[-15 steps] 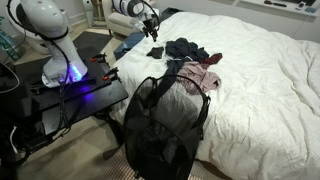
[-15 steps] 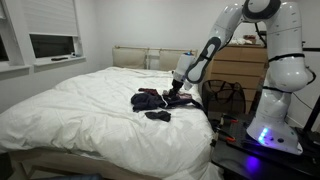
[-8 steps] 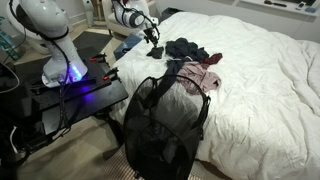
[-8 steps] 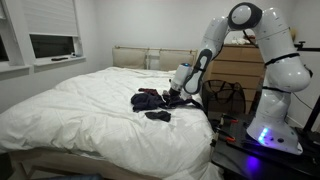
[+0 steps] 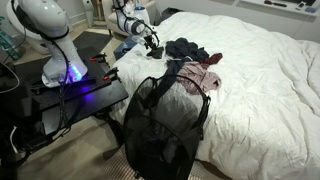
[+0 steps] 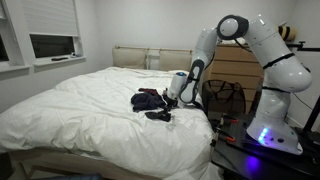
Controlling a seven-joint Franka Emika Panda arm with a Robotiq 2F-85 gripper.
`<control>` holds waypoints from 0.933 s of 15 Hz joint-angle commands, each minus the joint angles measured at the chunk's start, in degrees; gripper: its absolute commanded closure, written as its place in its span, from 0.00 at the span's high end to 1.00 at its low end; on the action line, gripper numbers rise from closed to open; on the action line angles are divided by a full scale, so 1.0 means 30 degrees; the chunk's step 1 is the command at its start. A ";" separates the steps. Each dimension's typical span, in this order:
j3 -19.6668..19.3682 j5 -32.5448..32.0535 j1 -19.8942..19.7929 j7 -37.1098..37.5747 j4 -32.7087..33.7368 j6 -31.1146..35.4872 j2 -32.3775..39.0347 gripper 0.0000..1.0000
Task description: Pick the cloth and put it in the bag
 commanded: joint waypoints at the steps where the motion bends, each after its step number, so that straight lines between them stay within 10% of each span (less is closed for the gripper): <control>1: -0.0801 0.0674 0.0926 -0.0508 0.0790 0.0223 0.1030 0.75; 11: -0.2660 0.1256 0.2725 -0.0313 0.0900 0.0709 0.1289 0.05; 14: -0.3124 0.1431 0.3171 -0.0356 0.0683 0.1040 0.1048 0.00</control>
